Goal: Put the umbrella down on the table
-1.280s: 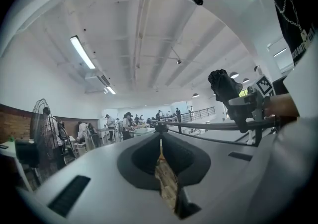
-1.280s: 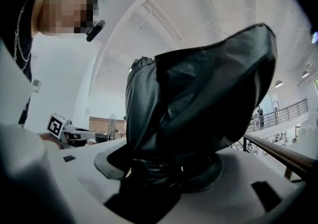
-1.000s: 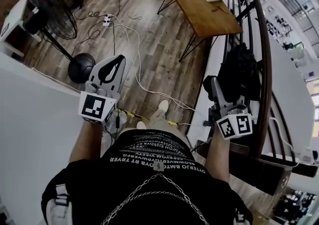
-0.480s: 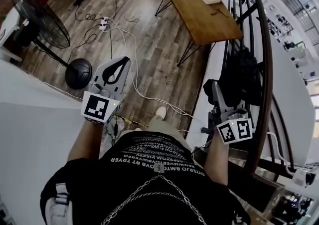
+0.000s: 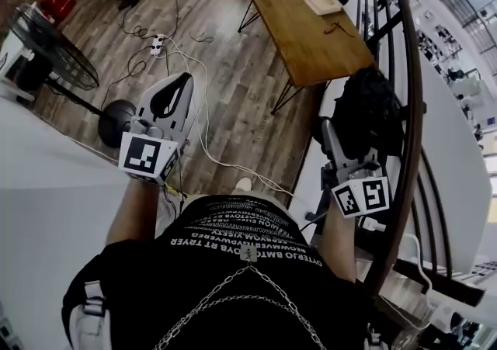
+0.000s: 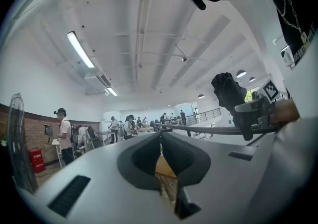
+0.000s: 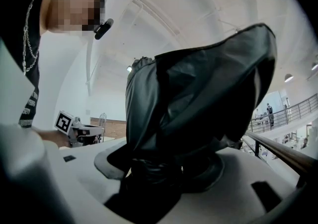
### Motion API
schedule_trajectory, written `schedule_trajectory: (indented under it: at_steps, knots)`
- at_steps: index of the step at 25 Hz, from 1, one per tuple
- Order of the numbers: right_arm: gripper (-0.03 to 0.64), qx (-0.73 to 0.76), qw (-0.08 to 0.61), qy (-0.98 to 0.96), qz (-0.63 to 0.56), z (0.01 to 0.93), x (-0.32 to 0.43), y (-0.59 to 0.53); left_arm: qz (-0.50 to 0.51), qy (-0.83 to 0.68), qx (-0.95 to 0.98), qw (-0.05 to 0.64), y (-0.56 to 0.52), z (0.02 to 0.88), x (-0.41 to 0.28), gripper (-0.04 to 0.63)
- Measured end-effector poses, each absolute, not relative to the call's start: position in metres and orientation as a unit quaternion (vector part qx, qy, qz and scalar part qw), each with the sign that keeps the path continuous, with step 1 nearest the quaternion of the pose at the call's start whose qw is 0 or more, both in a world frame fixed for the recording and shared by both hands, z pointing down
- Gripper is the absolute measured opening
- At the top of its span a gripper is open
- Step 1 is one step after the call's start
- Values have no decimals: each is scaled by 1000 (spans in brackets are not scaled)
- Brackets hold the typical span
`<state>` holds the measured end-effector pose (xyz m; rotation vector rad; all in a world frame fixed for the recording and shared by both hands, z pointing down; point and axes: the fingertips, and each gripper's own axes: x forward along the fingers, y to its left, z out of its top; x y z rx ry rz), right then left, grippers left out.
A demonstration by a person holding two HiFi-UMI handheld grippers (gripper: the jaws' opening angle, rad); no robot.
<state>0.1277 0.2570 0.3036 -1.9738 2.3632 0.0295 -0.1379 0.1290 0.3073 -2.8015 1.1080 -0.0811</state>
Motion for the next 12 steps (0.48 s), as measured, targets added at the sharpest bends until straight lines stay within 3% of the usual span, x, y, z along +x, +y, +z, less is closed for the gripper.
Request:
schedule_trajectory:
  at_steps: [12]
  knots:
    - [279,-590,58,804,-29,328,182,206,-60,410,-907,75,106,303,-81,34]
